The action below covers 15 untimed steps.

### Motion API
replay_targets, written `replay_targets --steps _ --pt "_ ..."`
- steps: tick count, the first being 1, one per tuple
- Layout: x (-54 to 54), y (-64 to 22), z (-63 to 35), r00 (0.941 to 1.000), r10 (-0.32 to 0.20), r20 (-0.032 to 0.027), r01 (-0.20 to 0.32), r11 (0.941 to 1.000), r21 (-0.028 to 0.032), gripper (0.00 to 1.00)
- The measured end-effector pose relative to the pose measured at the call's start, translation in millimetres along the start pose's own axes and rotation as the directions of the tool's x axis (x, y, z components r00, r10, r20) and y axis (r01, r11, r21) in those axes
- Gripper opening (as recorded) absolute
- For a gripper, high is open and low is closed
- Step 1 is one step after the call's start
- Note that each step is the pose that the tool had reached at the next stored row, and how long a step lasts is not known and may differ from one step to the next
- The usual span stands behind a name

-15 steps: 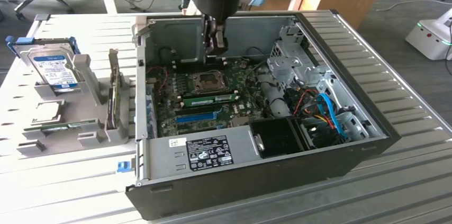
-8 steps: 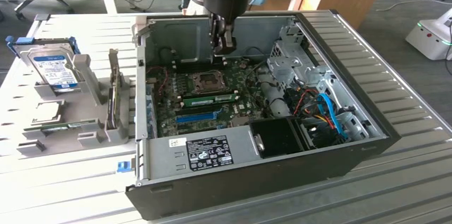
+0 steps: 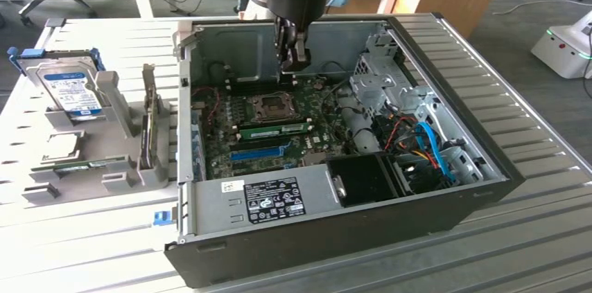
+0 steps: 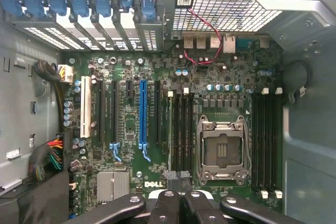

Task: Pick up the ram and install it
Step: 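Press down the ram until it locks into place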

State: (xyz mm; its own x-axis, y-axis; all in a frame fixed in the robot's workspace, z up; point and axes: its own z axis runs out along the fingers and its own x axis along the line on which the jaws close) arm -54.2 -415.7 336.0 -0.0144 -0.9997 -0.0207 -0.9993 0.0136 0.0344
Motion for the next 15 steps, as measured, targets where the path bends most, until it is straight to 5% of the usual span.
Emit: replay_targets --steps 8,15 --pt "0.0 0.0 0.0 1.0 0.002 0.0 -0.002 1.0 0.0 0.11" --pt "0.0 -0.1 0.4 0.9943 0.107 0.0038 -0.107 0.9943 0.0019 0.11"
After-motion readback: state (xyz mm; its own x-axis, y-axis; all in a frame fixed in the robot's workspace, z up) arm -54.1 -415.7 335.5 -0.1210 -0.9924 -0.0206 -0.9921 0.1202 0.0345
